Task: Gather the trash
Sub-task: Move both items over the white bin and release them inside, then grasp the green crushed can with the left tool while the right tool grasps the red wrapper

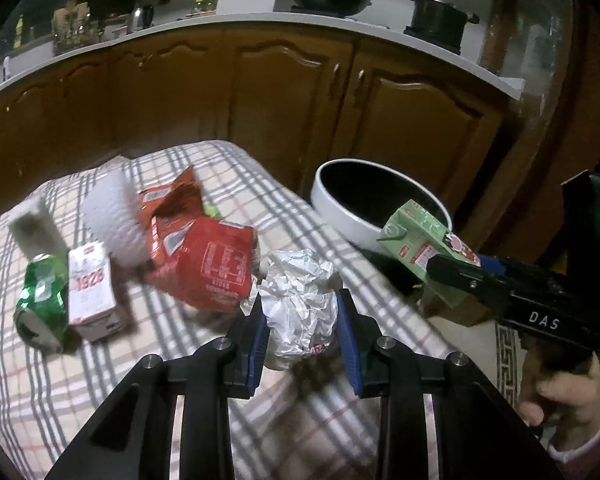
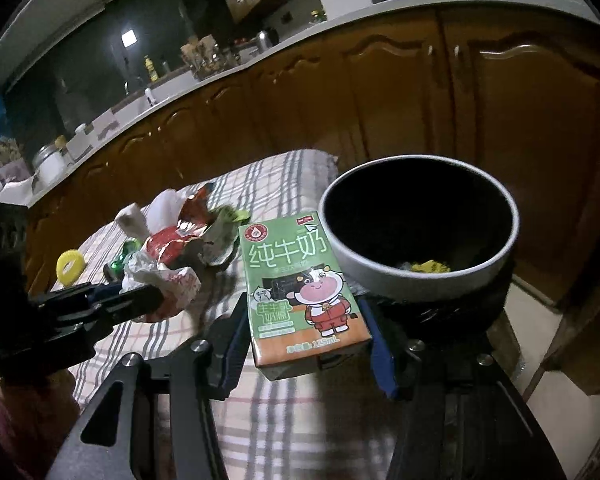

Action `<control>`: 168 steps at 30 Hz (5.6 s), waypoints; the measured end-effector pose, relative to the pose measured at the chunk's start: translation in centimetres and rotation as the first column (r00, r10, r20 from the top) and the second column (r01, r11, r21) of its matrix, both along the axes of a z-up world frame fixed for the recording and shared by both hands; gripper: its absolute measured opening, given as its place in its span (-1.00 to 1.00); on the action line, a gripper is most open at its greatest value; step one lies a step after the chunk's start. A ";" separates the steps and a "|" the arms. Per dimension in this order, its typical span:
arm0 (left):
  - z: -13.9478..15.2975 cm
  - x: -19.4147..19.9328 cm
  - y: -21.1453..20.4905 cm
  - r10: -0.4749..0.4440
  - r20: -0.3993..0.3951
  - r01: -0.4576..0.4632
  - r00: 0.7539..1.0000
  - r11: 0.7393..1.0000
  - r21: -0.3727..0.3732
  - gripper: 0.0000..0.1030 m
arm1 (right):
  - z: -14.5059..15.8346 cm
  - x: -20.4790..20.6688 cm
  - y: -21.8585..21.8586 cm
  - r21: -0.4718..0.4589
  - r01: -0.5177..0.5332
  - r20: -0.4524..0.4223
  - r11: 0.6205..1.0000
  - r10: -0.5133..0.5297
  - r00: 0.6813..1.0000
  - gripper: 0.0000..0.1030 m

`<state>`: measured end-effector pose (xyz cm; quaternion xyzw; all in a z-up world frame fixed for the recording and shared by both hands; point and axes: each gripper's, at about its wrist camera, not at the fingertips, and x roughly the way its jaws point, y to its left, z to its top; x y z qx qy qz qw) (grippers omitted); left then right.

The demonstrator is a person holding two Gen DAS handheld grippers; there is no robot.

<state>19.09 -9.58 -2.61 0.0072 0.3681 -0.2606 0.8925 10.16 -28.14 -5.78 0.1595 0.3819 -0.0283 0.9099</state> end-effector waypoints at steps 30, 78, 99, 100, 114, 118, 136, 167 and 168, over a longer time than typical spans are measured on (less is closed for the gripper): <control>-0.1 8.1 -10.3 -0.078 -0.005 0.078 0.997 0.997 -0.002 -0.40 | 0.2 1.7 -9.7 -0.051 0.150 0.001 0.987 -0.150 0.989 0.02; 0.6 3.9 -4.0 0.014 0.003 -0.014 1.000 0.999 -0.032 0.52 | -0.2 0.9 -7.9 0.084 0.125 0.007 0.989 -0.126 0.992 0.62; -0.4 -2.2 11.1 0.251 -0.061 -0.255 0.966 0.965 -0.066 0.52 | -1.2 0.5 5.5 0.154 -0.047 -0.002 0.987 0.048 0.999 0.70; -0.6 -2.3 11.5 0.262 -0.066 -0.266 0.963 0.962 -0.067 0.52 | -1.3 0.6 6.2 0.153 -0.057 -0.003 0.987 0.058 0.998 0.70; -1.8 -1.0 17.3 0.387 -0.115 -0.397 0.915 0.914 -0.089 0.52 | -2.3 2.9 11.1 0.179 -0.153 -0.016 0.972 0.158 0.987 0.70; -2.3 0.2 17.9 0.410 -0.099 -0.417 0.907 0.907 -0.064 0.63 | -2.7 3.7 11.8 0.181 -0.163 -0.021 0.970 0.170 0.985 0.70; -6.4 9.2 19.5 0.380 -0.235 -0.415 0.895 0.902 -0.121 0.65 | -5.1 6.8 13.5 0.214 -0.207 -0.082 0.955 0.228 0.970 -0.10; -0.5 0.4 17.4 0.302 -0.053 -0.307 0.952 0.937 -0.169 0.05 | -2.3 4.5 12.0 0.186 -0.195 -0.014 0.963 0.201 0.980 -0.67; -0.1 0.1 17.2 0.296 -0.047 -0.299 0.954 0.938 -0.176 0.05 | -2.2 4.4 11.9 0.185 -0.193 -0.011 0.964 0.198 0.980 -0.67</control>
